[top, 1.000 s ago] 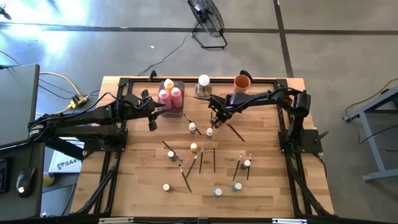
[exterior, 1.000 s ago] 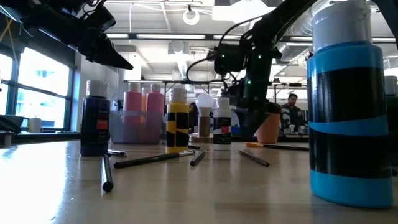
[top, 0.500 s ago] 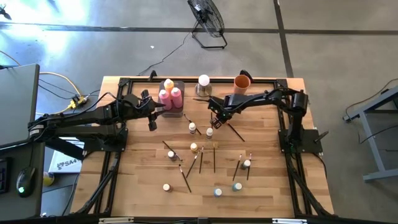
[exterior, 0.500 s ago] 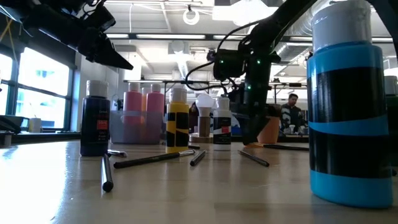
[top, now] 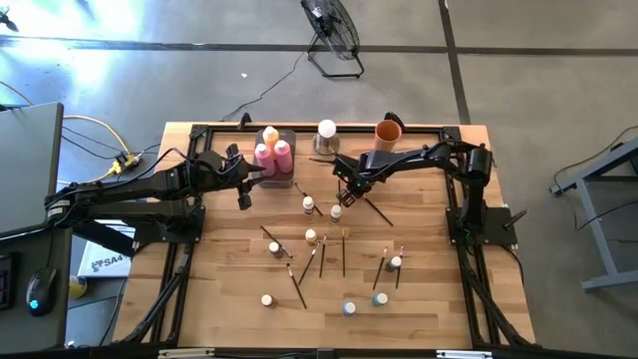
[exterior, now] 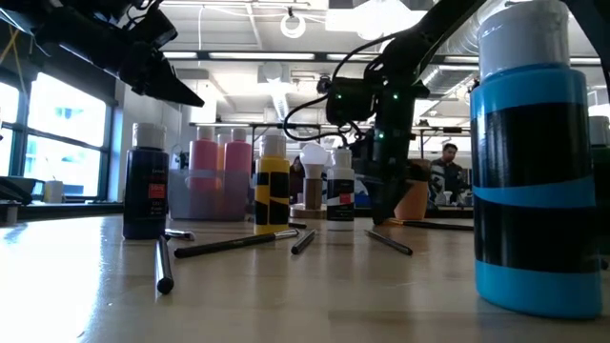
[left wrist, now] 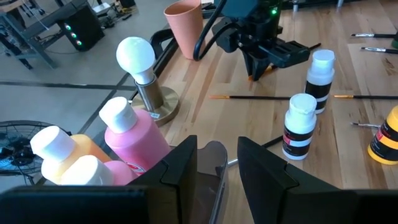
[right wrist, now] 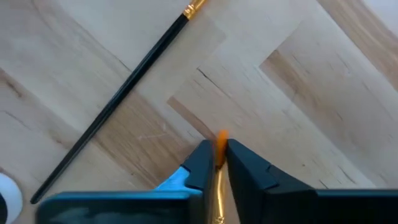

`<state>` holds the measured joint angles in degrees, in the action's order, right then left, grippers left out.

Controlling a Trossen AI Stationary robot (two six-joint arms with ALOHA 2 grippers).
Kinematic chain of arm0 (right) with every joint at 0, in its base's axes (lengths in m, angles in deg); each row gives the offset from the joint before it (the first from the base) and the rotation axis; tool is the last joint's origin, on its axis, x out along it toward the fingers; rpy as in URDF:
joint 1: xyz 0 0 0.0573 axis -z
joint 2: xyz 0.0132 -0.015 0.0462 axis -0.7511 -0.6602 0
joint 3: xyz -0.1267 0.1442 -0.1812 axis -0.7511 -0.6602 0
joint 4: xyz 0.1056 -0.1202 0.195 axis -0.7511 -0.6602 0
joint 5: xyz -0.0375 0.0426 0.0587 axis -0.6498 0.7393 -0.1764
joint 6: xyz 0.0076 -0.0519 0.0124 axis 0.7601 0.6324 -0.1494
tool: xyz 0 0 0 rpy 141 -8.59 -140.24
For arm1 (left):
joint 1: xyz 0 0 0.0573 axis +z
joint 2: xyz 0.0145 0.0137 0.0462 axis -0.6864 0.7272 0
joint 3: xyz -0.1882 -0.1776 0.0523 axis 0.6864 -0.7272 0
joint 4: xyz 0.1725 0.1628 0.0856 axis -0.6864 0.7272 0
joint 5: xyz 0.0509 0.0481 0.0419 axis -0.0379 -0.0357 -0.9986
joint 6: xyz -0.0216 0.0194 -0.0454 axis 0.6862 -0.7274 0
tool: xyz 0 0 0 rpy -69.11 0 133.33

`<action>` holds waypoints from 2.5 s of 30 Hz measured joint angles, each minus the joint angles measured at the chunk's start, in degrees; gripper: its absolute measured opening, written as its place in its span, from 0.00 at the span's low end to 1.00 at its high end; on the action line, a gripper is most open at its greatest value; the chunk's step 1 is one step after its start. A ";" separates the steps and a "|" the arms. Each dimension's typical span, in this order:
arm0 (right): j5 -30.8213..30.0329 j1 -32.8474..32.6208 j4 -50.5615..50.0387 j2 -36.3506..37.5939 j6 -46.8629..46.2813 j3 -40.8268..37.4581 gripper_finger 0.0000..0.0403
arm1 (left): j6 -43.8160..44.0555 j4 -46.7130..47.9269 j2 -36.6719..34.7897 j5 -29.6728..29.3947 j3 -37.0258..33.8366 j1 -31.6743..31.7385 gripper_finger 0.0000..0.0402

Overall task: Pick & Place Paint Supplies
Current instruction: Put the orange paintbrush into the orange cup

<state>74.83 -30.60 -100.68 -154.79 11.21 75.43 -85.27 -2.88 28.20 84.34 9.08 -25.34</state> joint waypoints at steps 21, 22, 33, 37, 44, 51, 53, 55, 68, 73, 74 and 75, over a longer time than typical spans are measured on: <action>0.54 0.26 -3.25 6.68 2.88 -0.41 0.01 | 0.04 0.01 0.00 0.00 0.00 -0.01 0.28; 0.50 0.40 -3.29 7.93 2.92 -0.32 0.01 | 0.05 0.01 0.00 0.00 0.00 -0.01 0.28; -5.45 0.46 -0.55 24.43 4.57 -0.26 0.01 | 0.03 0.00 0.00 0.00 0.01 -0.01 0.28; -10.39 0.46 2.39 30.21 7.41 -0.24 0.01 | 0.07 0.01 0.00 0.00 0.00 -0.01 0.28; -17.63 0.45 7.49 38.26 13.40 -0.22 0.01 | 0.09 0.00 0.00 0.00 0.00 -0.01 0.28; -23.11 0.43 15.40 42.66 20.29 -0.20 0.01 | 0.06 -0.02 0.00 0.00 0.00 -0.01 0.28; -24.47 0.43 17.19 43.05 22.17 -0.20 0.01 | 0.07 -0.04 0.00 0.00 0.00 -0.01 0.28; -25.57 0.43 18.49 43.08 23.95 -0.20 0.01 | 0.09 -0.04 0.00 0.00 0.01 -0.01 0.28; -29.65 0.41 33.47 43.21 24.73 -13.79 0.01 | 0.09 -0.04 0.00 0.00 0.02 -0.01 0.28; -29.40 1.83 42.22 43.21 25.20 -18.53 0.01 | 0.05 -0.04 0.00 -0.02 0.02 -0.01 0.28; -29.42 2.32 43.07 43.21 25.35 -18.53 0.01 | 0.05 -0.04 0.00 -0.02 0.00 -0.01 0.28; -29.42 2.89 44.21 43.23 26.07 -18.53 0.01 | 0.03 -0.04 0.00 -0.02 0.00 -0.01 0.28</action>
<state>45.41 -27.70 -56.48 -111.55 37.27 56.90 -85.23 -2.92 28.20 84.32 9.08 -25.35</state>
